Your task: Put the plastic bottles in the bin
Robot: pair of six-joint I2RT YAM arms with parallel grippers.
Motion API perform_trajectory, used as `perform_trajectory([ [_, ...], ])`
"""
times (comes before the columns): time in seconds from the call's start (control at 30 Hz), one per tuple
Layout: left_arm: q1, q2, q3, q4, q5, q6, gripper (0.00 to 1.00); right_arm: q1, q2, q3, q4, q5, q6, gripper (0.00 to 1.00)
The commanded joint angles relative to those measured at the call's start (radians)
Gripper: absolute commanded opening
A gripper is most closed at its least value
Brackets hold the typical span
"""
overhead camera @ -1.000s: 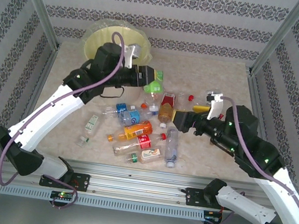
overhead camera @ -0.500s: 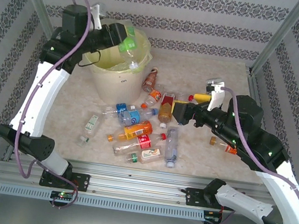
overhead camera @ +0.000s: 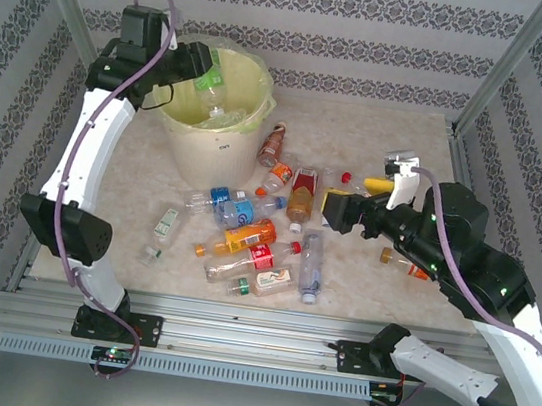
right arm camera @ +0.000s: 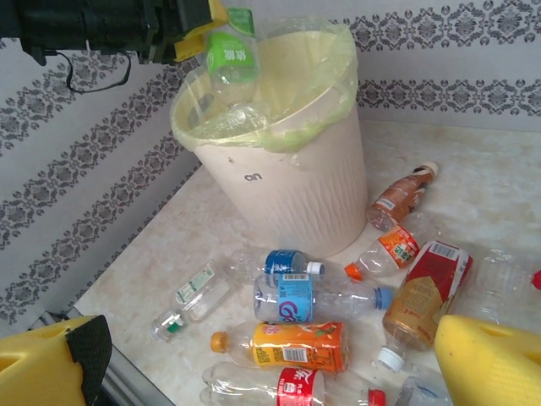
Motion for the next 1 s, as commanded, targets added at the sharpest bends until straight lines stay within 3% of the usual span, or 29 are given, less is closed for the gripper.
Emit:
perform_trajectory([
  [0.0,0.002,0.018,0.004,-0.04,-0.031,0.112,0.48,-0.011,-0.011,-0.003,-0.037,0.036,-0.013,0.98],
  [0.27,-0.005,0.133,0.049,-0.148,-0.024,0.175,0.49,-0.011,-0.011,-0.038,-0.039,0.017,0.011,0.98],
  [0.8,-0.095,0.511,0.51,-0.541,-0.145,0.262,0.49,-0.01,-0.029,-0.06,-0.062,-0.01,0.034,0.98],
  [0.97,-0.117,0.554,0.534,-0.593,-0.189,0.273,0.49,-0.01,-0.028,-0.06,-0.069,-0.009,0.033,0.98],
])
